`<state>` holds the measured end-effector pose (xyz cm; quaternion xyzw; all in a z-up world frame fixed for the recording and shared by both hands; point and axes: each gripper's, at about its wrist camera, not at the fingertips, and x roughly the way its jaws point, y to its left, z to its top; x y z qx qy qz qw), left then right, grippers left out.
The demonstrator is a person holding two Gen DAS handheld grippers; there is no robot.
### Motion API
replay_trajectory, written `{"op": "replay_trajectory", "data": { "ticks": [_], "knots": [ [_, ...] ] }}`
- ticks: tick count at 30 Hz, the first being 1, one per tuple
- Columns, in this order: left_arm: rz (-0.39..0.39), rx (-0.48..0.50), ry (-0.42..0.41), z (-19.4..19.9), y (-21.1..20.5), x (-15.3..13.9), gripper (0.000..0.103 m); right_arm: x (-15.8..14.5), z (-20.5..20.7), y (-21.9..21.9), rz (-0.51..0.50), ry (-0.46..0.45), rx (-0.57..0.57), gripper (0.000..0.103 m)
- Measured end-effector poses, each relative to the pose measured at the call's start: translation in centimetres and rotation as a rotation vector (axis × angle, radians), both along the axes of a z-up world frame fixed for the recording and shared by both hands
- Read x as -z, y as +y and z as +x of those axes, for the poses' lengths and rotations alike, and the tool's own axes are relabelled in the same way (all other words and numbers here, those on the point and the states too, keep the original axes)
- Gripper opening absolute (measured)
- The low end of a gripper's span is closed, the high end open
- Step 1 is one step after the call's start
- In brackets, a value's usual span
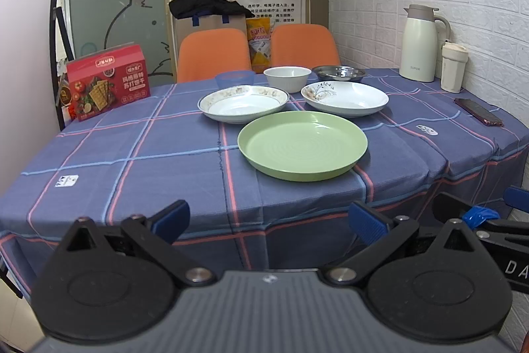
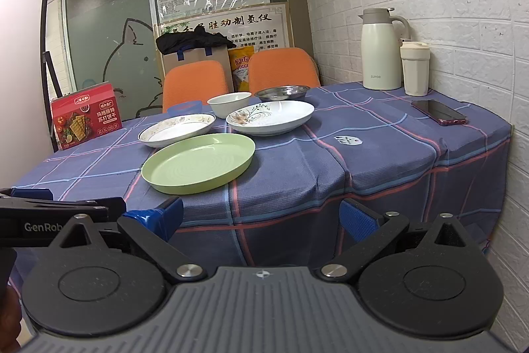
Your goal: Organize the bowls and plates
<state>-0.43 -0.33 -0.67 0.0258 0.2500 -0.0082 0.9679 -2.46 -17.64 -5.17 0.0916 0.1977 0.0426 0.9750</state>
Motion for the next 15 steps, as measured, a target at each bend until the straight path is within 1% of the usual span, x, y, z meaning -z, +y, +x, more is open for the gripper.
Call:
{"op": "replay_trajectory", "data": {
  "ticks": [6, 15],
  "knots": [
    [0.001, 0.000, 0.000, -0.01, 0.11, -0.04, 0.101, 0.14, 0.48, 0.62, 0.001, 0.003, -0.001, 0.089],
    [0.003, -0.002, 0.001, 0.02, 0.19, -0.05, 0.101, 0.27, 0.18, 0.48, -0.008, 0.012, -0.005, 0.089]
  ]
}}
